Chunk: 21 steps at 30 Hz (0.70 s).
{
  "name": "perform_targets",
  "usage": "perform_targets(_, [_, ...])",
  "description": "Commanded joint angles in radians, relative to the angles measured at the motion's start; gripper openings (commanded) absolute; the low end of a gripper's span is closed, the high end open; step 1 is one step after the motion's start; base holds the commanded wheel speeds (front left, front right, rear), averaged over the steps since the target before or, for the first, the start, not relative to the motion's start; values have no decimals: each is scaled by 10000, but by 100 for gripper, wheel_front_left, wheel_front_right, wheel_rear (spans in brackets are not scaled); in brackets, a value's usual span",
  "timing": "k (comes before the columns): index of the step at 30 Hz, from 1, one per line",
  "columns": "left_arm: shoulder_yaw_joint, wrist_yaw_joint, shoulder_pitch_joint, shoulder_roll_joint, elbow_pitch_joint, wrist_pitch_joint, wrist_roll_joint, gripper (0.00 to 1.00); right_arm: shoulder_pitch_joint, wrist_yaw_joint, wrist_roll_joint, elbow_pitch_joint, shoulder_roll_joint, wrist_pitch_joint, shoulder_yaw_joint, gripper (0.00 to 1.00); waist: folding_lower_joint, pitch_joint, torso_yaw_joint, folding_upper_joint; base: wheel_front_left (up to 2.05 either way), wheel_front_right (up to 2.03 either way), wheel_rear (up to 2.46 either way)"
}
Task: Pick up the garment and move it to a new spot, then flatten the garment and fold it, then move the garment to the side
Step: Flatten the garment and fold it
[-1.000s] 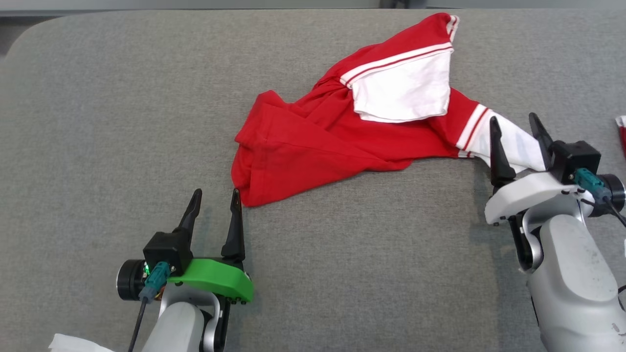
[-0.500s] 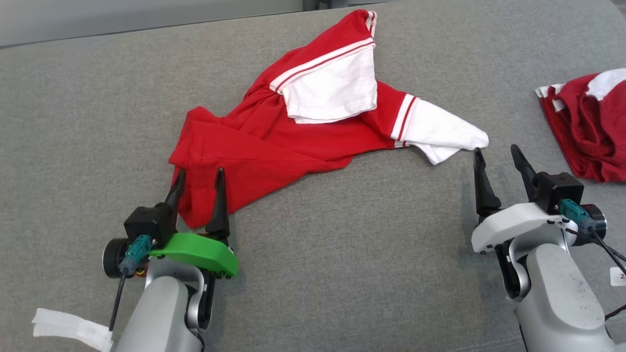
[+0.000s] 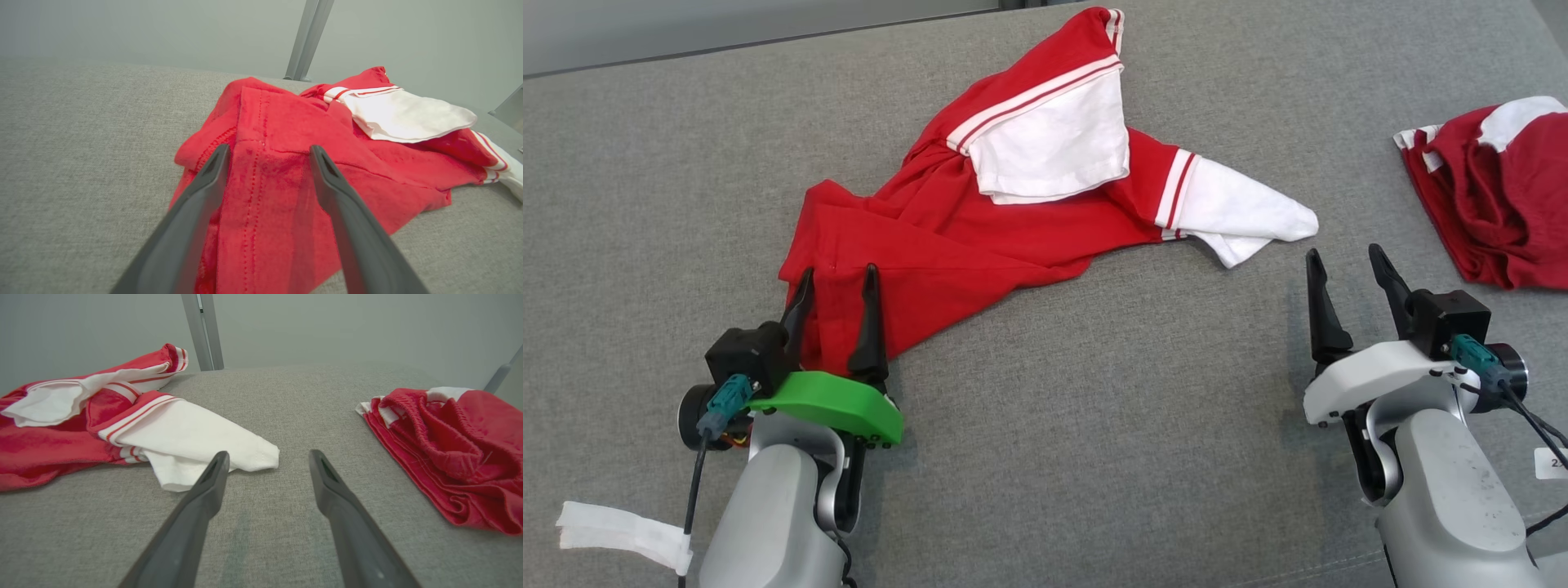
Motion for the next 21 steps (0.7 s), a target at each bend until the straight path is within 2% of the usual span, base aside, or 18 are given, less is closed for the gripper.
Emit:
perform_targets(1, [12,-76,-136,42,-57,3,-126,100,18,-15,66,22,-8,-24,16,100,0,9,10,0,0,0,0])
perform_targets(3, [-26,-132,-121,42,-131,3,-144,100,4,-15,114,84,-1,-24,35,100,0,1,18,0,0,0,0])
perform_targets(4, [-43,-133,-96,42,-142,3,-144,87,-8,-15,119,107,-2,-24,45,100,0,-7,17,0,0,0,0])
perform_targets(5, [-57,-153,-75,42,-159,3,-160,65,-12,-15,114,126,-1,-24,54,100,0,-16,13,0,0,0,0])
perform_targets(6, [-68,-163,-51,42,-179,3,-157,31,-13,-15,109,150,2,-24,67,100,0,-22,8,0,0,0,0])
perform_targets(7, [-72,-163,-39,42,-188,3,-137,11,-18,-15,101,171,5,-24,81,100,0,-24,6,0,0,0,0])
perform_targets(8, [-78,-174,-22,42,-196,3,-123,0,-31,-15,109,190,7,-24,93,100,0,-29,3,0,0,0,0])
perform_targets(14, [-153,-173,186,43,-17,3,-121,0,57,-15,164,279,15,-24,24,100,0,-247,53,0,0,0,0])
perform_targets(21, [223,69,999,44,-713,3,-237,0,380,-15,163,422,24,-24,-15,100,0,-828,200,0,0,0,0])
